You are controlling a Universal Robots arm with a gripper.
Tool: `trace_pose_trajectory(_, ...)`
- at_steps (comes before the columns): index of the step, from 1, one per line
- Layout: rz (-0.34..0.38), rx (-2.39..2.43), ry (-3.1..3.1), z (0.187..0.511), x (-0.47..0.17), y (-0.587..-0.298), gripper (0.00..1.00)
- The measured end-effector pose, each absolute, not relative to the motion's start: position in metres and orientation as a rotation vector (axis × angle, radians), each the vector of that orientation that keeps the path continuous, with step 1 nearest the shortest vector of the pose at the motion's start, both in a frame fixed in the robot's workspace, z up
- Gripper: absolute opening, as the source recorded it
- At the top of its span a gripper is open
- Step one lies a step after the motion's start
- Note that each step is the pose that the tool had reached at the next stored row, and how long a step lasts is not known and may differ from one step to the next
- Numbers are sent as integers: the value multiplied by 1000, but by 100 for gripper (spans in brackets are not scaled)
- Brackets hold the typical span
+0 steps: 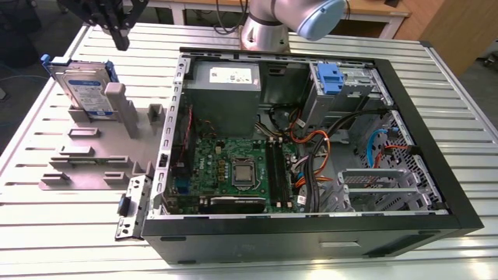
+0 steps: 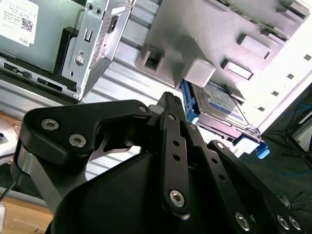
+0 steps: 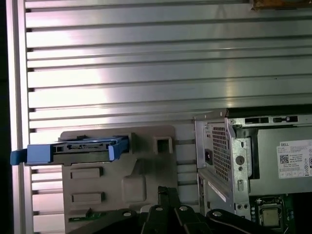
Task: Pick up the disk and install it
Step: 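Reach for the disk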
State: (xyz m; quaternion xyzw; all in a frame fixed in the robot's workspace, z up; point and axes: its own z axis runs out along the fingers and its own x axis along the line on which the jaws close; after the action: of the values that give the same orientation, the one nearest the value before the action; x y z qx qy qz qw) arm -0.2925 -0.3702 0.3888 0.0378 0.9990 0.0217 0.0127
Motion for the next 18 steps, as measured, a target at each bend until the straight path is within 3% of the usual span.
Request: trace_pose_trajectory(18,68,118,3114,387,-319,-364,11)
